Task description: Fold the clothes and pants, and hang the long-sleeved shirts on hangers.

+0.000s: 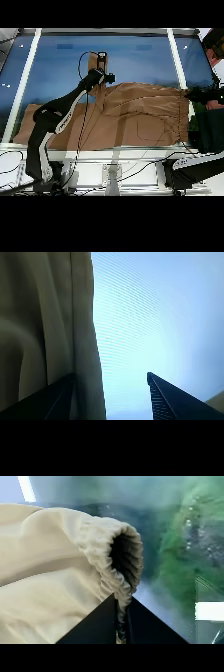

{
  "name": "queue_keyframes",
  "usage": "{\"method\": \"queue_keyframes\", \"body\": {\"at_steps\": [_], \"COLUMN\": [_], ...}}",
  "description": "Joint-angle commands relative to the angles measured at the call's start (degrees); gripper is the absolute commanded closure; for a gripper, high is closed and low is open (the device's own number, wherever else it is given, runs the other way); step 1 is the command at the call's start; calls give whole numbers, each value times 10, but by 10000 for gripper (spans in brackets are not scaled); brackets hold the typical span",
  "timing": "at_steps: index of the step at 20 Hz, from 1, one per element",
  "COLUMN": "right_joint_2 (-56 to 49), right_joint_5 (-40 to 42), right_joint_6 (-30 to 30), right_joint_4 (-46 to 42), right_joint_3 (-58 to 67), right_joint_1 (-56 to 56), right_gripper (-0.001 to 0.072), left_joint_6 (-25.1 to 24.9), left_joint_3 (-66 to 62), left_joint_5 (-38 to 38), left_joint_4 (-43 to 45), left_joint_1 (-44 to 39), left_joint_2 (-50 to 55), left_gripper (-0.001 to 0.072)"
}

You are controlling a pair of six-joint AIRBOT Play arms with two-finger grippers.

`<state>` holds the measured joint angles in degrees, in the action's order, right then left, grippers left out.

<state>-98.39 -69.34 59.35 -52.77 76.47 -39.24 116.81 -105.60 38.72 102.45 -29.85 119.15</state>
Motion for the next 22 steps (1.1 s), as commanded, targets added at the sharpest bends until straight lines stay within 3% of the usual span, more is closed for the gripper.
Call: {"method": "queue_keyframes", "body": {"at_steps": [1,3,4,6,8,13,16,19,22], "right_joint_2": [0,0,0,0,0,0,0,0,0], "right_joint_5": [1,1,1,0,1,3,0,-1,-5], "right_joint_6": [0,0,0,0,0,2,12,28,31], "right_joint_4": [0,0,0,0,0,1,0,1,1], "right_joint_3": [1,1,1,1,1,1,1,1,1], "right_joint_1": [0,0,0,0,0,0,0,0,0], "right_gripper": [682,682,682,682,682,682,682,683,683], "left_joint_6": [-3,-3,-3,-3,-3,-3,-3,-36,-142], "left_joint_3": [-4,-4,-4,-4,-6,-90,-107,-107,-106], "left_joint_5": [0,0,2,5,4,1,15,144,363], "left_joint_4": [37,38,39,38,38,49,106,117,117], "left_joint_1": [1,5,7,14,20,29,44,74,110], "left_joint_2": [16,19,21,23,20,5,-55,-119,-159], "left_gripper": [226,246,309,464,683,686,686,687,686]}}
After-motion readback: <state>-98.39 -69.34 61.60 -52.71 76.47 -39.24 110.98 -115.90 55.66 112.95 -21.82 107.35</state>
